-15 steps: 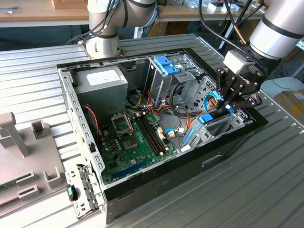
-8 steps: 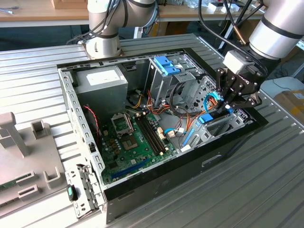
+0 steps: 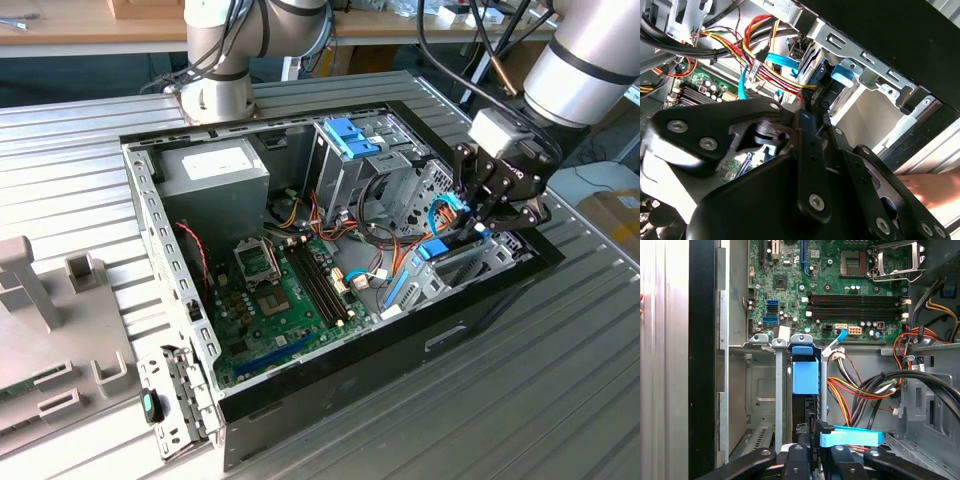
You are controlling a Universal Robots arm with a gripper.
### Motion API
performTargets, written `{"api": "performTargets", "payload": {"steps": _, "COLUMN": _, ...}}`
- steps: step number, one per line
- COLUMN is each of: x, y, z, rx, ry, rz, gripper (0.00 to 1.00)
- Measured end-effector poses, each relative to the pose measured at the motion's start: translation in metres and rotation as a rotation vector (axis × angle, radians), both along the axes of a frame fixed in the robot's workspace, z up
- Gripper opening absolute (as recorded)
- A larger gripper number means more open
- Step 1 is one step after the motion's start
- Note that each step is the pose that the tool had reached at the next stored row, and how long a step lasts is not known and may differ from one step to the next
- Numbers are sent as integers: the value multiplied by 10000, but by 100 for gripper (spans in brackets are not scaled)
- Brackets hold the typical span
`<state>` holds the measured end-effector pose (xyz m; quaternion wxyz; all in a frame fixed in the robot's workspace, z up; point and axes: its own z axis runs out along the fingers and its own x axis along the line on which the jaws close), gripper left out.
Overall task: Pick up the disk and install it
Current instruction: 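Insert the first disk wire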
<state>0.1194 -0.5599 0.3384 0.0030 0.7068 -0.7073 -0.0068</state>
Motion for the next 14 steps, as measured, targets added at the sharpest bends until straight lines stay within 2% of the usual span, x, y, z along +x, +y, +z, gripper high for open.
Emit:
{"api": "performTargets", "payload": {"steps": 1, "x": 0, "y": 0, "z": 3, "rx": -8, "ry": 1, "rz": 0, "gripper": 24}}
{"api": "performTargets", "payload": {"steps": 5, "x": 0, "y": 0, "z": 26, "rx": -7, "ry": 0, "rz": 0, "gripper": 24}}
{"api": "performTargets", "payload": {"steps": 7, "x": 0, "y": 0, "z": 78, "rx": -8, "ry": 1, "rz": 0, "gripper": 24}}
{"api": "performTargets", "payload": {"steps": 10, "x": 0, "y": 0, "z": 194, "rx": -9, "ry": -9, "rz": 1, "gripper": 24}}
{"api": "performTargets", "payload": {"steps": 11, "x": 0, "y": 0, "z": 238, "rx": -8, "ry": -25, "rz": 0, "gripper": 24}}
{"api": "performTargets", "payload": {"steps": 13, "x": -8, "y": 0, "z": 284, "rx": -8, "ry": -82, "rz": -1, "gripper": 24}}
{"api": "performTargets", "payload": {"steps": 14, "x": -12, "y": 0, "z": 327, "rx": -9, "ry": -130, "rz": 0, "gripper": 24}}
